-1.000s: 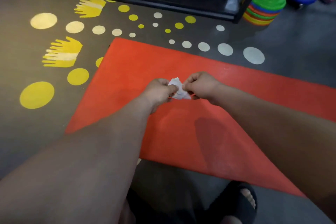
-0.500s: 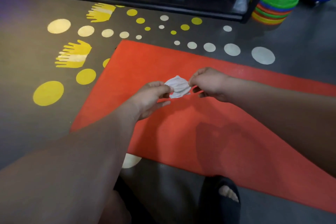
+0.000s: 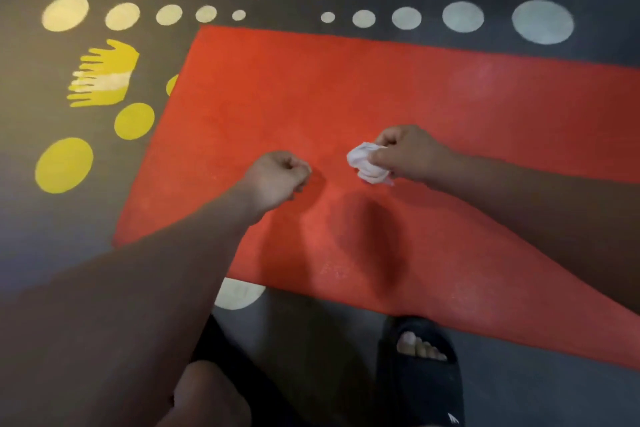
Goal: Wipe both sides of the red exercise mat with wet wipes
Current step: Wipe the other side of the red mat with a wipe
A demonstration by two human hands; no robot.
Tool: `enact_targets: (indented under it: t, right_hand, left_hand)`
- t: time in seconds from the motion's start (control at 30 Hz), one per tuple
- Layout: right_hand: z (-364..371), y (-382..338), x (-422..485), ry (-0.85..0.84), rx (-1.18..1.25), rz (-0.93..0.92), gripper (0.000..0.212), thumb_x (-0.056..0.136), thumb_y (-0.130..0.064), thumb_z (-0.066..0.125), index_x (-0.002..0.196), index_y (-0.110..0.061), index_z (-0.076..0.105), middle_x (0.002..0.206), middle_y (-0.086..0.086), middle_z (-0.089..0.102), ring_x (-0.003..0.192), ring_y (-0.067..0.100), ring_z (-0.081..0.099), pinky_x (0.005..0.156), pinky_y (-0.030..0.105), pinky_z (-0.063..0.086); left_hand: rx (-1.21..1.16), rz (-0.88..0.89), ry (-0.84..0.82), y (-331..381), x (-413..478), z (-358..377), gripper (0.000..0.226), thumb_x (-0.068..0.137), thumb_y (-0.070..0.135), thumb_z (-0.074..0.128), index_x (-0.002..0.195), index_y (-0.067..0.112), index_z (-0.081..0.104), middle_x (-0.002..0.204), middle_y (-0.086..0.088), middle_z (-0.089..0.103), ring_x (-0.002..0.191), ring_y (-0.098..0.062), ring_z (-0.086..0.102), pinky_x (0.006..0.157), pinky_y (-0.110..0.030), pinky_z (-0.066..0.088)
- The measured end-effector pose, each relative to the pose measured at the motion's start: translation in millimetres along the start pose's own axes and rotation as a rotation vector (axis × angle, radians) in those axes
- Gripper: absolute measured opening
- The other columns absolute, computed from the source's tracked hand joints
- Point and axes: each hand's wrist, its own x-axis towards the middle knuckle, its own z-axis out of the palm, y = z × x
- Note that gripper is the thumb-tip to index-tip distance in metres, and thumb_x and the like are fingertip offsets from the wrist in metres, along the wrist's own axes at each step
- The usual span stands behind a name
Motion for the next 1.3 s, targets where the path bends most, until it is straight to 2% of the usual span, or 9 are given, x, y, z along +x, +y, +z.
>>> enact_targets:
  t: [0.13, 0.27, 0.4, 0.53, 0.67, 0.8, 0.97, 1.07, 1.3]
  right_hand:
    - [24.0, 33.9, 35.2, 0.213, -0.313, -0.158, 0.015, 0.087, -0.024, 0.068, 0.084, -0.011, 0.064, 0.086, 0.012, 0.061, 0.078, 0.031, 0.059, 0.065, 0.034, 0.044]
    - [74.4, 60.7, 31.4, -0.066, -0.575, -0.432, 0.035, 0.083, -0.043, 0.056, 0.092, -0.010, 0.062, 0.097, 0.012, 0.054, 0.089, 0.035, 0.059, 0.081, 0.040, 0.051]
    - [74.3, 71.5, 34.0, 0.022, -0.472, -0.430, 0.036, 0.091, -0.039, 0.059, 0.119, -0.016, 0.060, 0.108, 0.010, 0.054, 0.097, 0.033, 0.060, 0.082, 0.041, 0.053]
    - [76.9, 76.5, 43.5, 0.036, -0.550, -0.519, 0.035, 0.088, -0.023, 0.067, 0.121, -0.013, 0.058, 0.106, 0.011, 0.052, 0.094, 0.035, 0.055, 0.082, 0.041, 0.050]
    - [71.5, 74.9, 53.8, 0.221, -0.455, -0.418, 0.032, 0.090, -0.020, 0.064, 0.120, -0.009, 0.063, 0.107, 0.014, 0.053, 0.095, 0.035, 0.051, 0.080, 0.041, 0.048]
    - [87.0, 72.3, 47.8, 0.271, -0.428, -0.378, 0.024, 0.085, -0.005, 0.062, 0.109, -0.007, 0.066, 0.104, 0.013, 0.056, 0.095, 0.035, 0.053, 0.077, 0.032, 0.046]
    - [85.9, 73.5, 57.5, 0.436, -0.324, -0.385, 0.022, 0.085, -0.017, 0.059, 0.098, -0.019, 0.076, 0.100, 0.005, 0.060, 0.092, 0.029, 0.052, 0.080, 0.029, 0.041]
    - [97.8, 66.7, 48.6, 0.320, -0.292, -0.424, 0.018, 0.084, -0.010, 0.065, 0.099, -0.013, 0.073, 0.091, 0.004, 0.060, 0.089, 0.027, 0.053, 0.074, 0.030, 0.046]
    - [125.8, 74.0, -9.5, -0.229, -0.600, -1.039, 0.014, 0.102, -0.021, 0.054, 0.110, -0.016, 0.064, 0.104, 0.000, 0.055, 0.095, 0.016, 0.051, 0.077, 0.032, 0.047]
  left_hand:
    - [0.314, -0.063, 0.074, -28.3, 18.4, -13.2, 0.021, 0.090, 0.027, 0.061, 0.086, 0.009, 0.071, 0.091, -0.017, 0.074, 0.088, -0.034, 0.069, 0.079, -0.039, 0.053]
    - [0.580, -0.110, 0.105, -52.3, 25.5, -15.5, 0.020, 0.095, 0.020, 0.056, 0.093, 0.007, 0.070, 0.096, -0.018, 0.072, 0.095, -0.036, 0.066, 0.076, -0.033, 0.047]
    - [0.711, -0.076, 0.003, -70.9, 23.9, -15.8, 0.040, 0.085, 0.032, 0.060, 0.121, 0.017, 0.067, 0.119, -0.015, 0.064, 0.117, -0.035, 0.057, 0.098, -0.034, 0.040]
    - [0.967, -0.050, -0.167, -83.3, 17.2, -10.8, 0.081, 0.093, 0.043, 0.065, 0.160, 0.029, 0.022, 0.165, -0.011, 0.018, 0.149, -0.036, 0.018, 0.125, -0.040, 0.011]
    - [1.004, -0.136, -0.255, -91.9, 13.8, 0.6, 0.106, 0.090, 0.046, 0.072, 0.162, 0.034, -0.005, 0.169, -0.005, -0.017, 0.154, -0.038, -0.001, 0.126, -0.041, 0.008]
    - [1.049, -0.148, -0.281, -91.5, 14.3, 3.8, 0.109, 0.091, 0.047, 0.070, 0.161, 0.030, -0.012, 0.167, -0.008, -0.024, 0.155, -0.039, -0.007, 0.124, -0.041, 0.005]
    - [1.028, -0.158, -0.298, -96.4, 16.7, -1.5, 0.111, 0.089, 0.049, 0.072, 0.160, 0.035, -0.013, 0.166, -0.002, -0.026, 0.155, -0.036, -0.008, 0.125, -0.041, 0.009]
    - [1.022, -0.159, -0.301, -99.0, 18.3, -2.1, 0.113, 0.088, 0.050, 0.072, 0.160, 0.038, -0.014, 0.166, 0.000, -0.028, 0.155, -0.035, -0.010, 0.126, -0.046, 0.012]
    - [1.037, -0.180, -0.307, -103.8, 19.7, -4.4, 0.115, 0.085, 0.052, 0.075, 0.157, 0.043, -0.015, 0.164, 0.007, -0.030, 0.155, -0.031, -0.011, 0.122, -0.056, 0.021]
